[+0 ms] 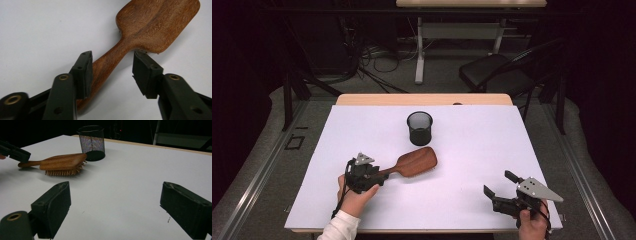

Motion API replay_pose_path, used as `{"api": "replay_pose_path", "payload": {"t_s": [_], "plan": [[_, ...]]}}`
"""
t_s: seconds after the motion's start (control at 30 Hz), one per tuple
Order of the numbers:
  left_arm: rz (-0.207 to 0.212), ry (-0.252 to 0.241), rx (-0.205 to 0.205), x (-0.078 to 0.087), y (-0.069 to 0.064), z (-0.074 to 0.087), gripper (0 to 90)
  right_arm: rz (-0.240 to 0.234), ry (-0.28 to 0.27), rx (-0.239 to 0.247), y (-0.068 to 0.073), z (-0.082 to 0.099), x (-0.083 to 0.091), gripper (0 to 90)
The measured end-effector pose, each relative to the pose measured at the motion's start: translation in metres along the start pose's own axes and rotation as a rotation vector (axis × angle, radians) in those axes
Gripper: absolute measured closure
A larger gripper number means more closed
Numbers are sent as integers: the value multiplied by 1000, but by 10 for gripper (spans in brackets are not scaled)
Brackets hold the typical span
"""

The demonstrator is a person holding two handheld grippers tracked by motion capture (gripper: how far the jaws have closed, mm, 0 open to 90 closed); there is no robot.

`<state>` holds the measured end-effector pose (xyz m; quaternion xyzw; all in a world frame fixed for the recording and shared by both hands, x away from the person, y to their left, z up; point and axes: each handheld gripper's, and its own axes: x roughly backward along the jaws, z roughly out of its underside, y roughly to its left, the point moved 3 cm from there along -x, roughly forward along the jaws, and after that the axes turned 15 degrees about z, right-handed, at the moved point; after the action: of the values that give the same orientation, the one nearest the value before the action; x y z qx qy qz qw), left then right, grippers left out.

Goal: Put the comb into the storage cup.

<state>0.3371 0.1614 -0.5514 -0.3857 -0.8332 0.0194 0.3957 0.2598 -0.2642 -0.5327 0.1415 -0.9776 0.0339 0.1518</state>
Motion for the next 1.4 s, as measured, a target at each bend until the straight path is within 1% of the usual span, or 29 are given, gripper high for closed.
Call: {"api": "replay_pose_path", "payload": {"t_s": [0.03, 0.13, 0.17, 0.2, 0.23, 0.27, 0.3, 0.37, 0.43, 0.5, 0.53, 0.6, 0.63, 0.67, 0.7, 0.73, 0.8, 0.83, 0.87, 0.93, 0.97, 1.0, 1.03, 1.07, 1.1, 1.13, 1.3, 1.33, 1.4], "plan": [[-10, 4, 7, 0, 1, 0, 479, 0, -1, 0, 0, 0, 0, 95], [9, 17, 36, 0, 2, -1, 476, 0, 0, -1, 0, 0, 0, 95], [19, 10, 32, 0, 2, -1, 481, 0, 1, -3, 1, 0, 0, 95], [15, 0, -2, -1, 2, -1, 490, -1, 1, -3, 1, 0, 0, 95], [10, 9, -8, 0, 2, -1, 490, 0, 0, 1, 1, 0, 0, 95], [17, 10, 1, 0, 2, -2, 498, 0, 0, 0, 1, 0, 0, 95], [37, 4, 8, 0, 2, -2, 509, 0, 0, 2, 1, 0, 0, 95], [46, 7, 10, -1, 1, -2, 509, 0, 1, -1, 1, 0, 0, 95], [55, 21, -9, -1, 0, -3, 504, 0, -1, 1, 1, 0, 0, 95], [67, 17, -12, -1, -1, -5, 492, 0, 3, -5, 1, 0, 0, 95], [68, 11, -22, 0, -2, -6, 485, -1, 0, -1, 1, 0, -1, 95], [65, 11, -25, 0, -3, -7, 430, -3, 9, 3, 1, 1, -1, 95], [72, 10, -20, 0, -3, -9, 402, -4, 8, -2, 1, 1, -1, 95], [75, 10, -24, 0, -3, -9, 366, -4, 8, 5, 1, 1, -1, 95], [71, 14, -33, -1, -2, -10, 320, -5, 10, 0, 2, 1, -1, 95], [72, 26, -40, -1, -1, -11, 274, -4, 10, 6, 1, 1, -1, 95], [92, 40, -48, -2, -1, -12, 212, -6, 11, 0, 2, 1, -2, 95], [92, 40, -48, -2, -1, -12, 183, -5, 10, -1, 2, 1, -2, 95], [94, 51, -69, -2, 0, -12, 151, -4, 9, -1, 2, 1, -2, 95], [110, 62, -84, -3, 0, -13, 128, -4, 9, 0, 2, 1, -3, 95], [110, 62, -84, -3, 0, -13, 89, -4, 9, 0, 2, 1, -3, 95], [126, 70, -93, -3, 0, -14, 45, -5, 17, 2, 2, 2, -3, 95], [132, 72, -100, -3, 0, -15, 9, -3, 17, 4, 2, 2, -3, 95], [132, 72, -100, -3, 0, -15, 6, -4, 13, 2, 2, 2, -4, 95], [149, 72, -109, -2, 0, -17, 6, -3, 14, 4, 2, 2, -3, 95], [153, 72, -106, -2, 0, -18, 6, -2, 14, 5, 2, 2, -3, 96], [175, 101, -114, -1, 0, -22, 6, -3, 15, 1, 2, 2, -3, 95], [182, 101, -122, -1, 0, -23, 6, -3, 15, 0, 2, 2, -3, 95], [175, 115, -146, 0, 1, -25, 6, -3, 18, 1, 2, 2, -3, 95]]}}
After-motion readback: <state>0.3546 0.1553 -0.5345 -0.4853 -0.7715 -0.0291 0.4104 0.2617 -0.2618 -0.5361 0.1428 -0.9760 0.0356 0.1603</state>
